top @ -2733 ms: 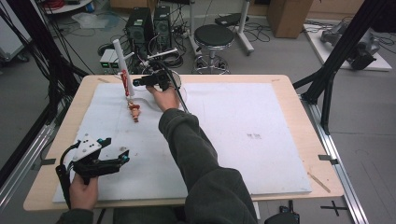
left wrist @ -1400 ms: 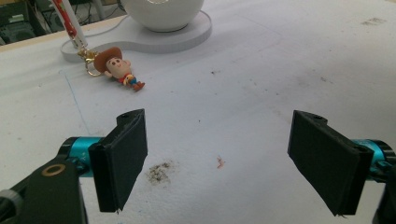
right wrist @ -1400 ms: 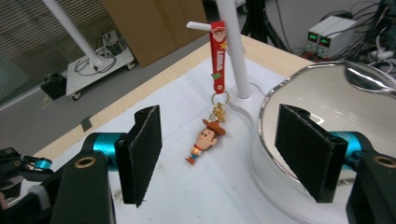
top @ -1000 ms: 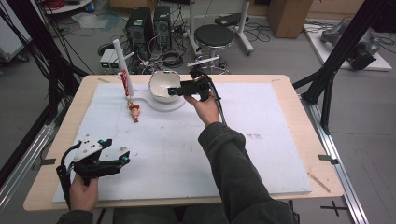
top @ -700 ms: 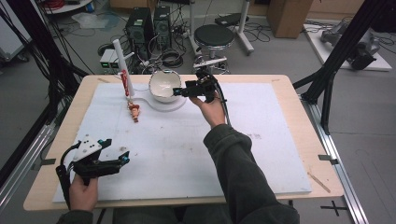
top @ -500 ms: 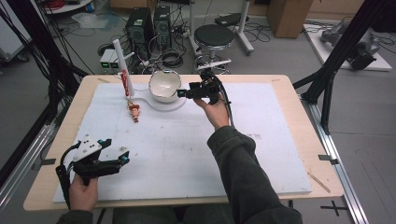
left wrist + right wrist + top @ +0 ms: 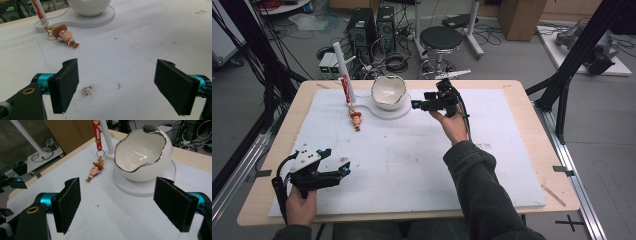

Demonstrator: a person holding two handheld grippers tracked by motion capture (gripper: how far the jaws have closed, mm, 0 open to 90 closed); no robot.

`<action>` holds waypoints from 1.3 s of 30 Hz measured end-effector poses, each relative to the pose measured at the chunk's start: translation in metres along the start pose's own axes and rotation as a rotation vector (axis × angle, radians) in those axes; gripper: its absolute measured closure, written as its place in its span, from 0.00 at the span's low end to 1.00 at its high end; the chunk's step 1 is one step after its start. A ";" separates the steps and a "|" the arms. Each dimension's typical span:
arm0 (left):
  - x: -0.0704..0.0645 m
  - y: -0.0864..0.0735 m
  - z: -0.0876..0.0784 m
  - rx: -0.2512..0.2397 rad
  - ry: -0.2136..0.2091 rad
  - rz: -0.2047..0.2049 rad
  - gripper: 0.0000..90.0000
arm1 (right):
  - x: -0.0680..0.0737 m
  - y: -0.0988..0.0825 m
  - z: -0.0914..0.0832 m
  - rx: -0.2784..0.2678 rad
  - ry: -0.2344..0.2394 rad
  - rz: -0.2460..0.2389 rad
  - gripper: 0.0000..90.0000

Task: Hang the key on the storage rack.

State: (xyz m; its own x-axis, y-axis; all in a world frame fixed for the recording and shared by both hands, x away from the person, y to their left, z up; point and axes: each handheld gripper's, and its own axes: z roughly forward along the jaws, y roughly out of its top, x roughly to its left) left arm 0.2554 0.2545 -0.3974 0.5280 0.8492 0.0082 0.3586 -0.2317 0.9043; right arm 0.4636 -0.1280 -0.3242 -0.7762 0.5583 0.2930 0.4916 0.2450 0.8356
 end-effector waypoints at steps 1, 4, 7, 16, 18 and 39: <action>0.000 0.000 0.000 0.000 0.002 -0.002 0.23 | -0.001 -0.001 -0.002 0.001 -0.003 -0.001 0.23; 0.000 0.000 0.000 0.002 0.000 0.000 0.23 | -0.002 -0.005 -0.010 -0.009 0.000 -0.007 0.22; 0.000 -0.001 0.000 0.005 -0.001 -0.002 0.23 | -0.003 -0.007 -0.014 -0.009 -0.005 -0.014 0.21; 0.000 -0.001 0.000 0.011 -0.005 -0.002 0.23 | -0.003 -0.019 -0.027 -0.015 -0.016 -0.033 0.19; 0.000 -0.001 0.001 0.008 -0.007 -0.008 0.23 | -0.003 -0.021 -0.030 -0.012 -0.015 -0.036 0.19; 0.000 -0.001 0.001 0.015 -0.004 -0.007 0.23 | -0.005 -0.051 -0.058 -0.034 -0.043 -0.032 0.14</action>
State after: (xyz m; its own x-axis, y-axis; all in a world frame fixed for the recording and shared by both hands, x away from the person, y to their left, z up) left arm 0.2561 0.2541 -0.3990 0.5285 0.8489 -0.0003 0.3741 -0.2325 0.8978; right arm 0.4191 -0.1894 -0.3413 -0.7729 0.5847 0.2465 0.4528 0.2362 0.8597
